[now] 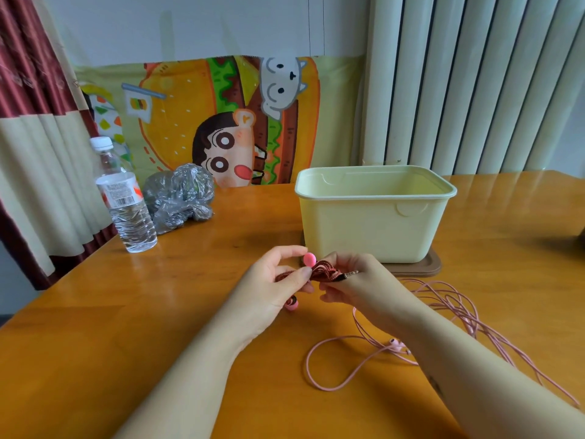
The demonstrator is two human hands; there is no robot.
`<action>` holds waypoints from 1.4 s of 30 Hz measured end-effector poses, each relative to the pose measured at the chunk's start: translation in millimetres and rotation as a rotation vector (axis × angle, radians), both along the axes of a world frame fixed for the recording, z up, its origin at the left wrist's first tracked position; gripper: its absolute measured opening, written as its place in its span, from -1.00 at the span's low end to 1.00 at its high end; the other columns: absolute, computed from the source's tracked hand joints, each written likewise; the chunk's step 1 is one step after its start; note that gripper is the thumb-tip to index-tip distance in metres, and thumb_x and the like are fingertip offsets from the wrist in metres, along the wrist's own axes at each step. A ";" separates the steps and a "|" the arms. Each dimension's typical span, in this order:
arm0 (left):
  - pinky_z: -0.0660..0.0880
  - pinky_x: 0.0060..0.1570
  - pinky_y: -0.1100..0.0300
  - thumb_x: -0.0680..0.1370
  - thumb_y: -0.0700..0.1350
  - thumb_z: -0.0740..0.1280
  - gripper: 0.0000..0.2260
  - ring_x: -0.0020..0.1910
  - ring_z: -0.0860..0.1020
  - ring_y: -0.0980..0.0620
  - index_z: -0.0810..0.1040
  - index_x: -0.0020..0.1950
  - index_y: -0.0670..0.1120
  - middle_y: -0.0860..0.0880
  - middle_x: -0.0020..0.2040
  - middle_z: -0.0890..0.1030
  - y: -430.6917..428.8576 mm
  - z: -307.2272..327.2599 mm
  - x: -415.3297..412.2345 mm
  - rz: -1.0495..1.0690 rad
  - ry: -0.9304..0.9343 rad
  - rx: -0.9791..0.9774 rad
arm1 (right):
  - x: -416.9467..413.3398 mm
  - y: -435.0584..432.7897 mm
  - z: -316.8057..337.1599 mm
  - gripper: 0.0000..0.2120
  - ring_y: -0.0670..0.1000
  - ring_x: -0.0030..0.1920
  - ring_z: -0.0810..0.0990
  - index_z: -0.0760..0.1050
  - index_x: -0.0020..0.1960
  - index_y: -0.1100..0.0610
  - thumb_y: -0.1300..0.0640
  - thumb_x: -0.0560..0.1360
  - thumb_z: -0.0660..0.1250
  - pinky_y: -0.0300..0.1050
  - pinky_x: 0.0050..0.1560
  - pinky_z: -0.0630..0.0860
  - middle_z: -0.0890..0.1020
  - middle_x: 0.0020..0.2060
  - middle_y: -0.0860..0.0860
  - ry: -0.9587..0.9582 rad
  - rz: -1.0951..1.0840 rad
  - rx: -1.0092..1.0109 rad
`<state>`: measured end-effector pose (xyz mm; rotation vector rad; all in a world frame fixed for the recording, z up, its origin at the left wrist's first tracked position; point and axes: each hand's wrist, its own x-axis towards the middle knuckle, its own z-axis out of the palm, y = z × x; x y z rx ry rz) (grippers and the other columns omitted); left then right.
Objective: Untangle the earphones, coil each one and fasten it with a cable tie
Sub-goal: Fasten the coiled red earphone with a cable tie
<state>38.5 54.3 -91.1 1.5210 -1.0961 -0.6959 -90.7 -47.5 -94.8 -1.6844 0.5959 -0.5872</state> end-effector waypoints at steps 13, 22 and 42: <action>0.46 -0.49 0.36 0.59 -0.10 0.27 -0.94 -0.44 0.55 0.16 0.51 -0.02 -0.06 0.03 -0.33 0.60 -7.8 -4.7 -2.4 0.329 0.009 -0.141 | 11.3 22.3 -1.5 -0.81 -0.04 -0.18 0.65 0.63 0.10 -0.02 0.13 0.52 0.35 -0.13 -0.10 0.58 0.71 -0.17 -0.02 0.104 -0.041 -0.476; 0.42 -0.38 0.41 0.58 -0.02 0.27 -0.93 -0.36 0.51 0.44 0.46 -0.09 0.02 0.11 -0.32 0.58 -6.4 -6.0 -6.8 0.419 -0.364 -0.080 | 12.9 28.0 -3.6 -0.81 -0.13 -0.18 0.56 0.60 0.10 0.07 0.16 0.55 0.27 -0.38 -0.20 0.48 0.66 -0.09 -0.06 0.135 -0.207 -0.811; 0.43 -0.26 0.54 0.55 -0.01 0.32 -0.91 -0.18 0.55 0.33 0.49 0.03 0.14 0.27 -0.17 0.57 -1.6 -1.9 -6.1 0.160 -0.458 -0.045 | -2.6 -0.7 9.5 -0.91 -0.02 0.05 0.55 0.64 -0.03 0.10 0.18 0.48 0.39 -0.18 0.03 0.53 0.59 0.06 -0.01 0.022 -0.135 -1.019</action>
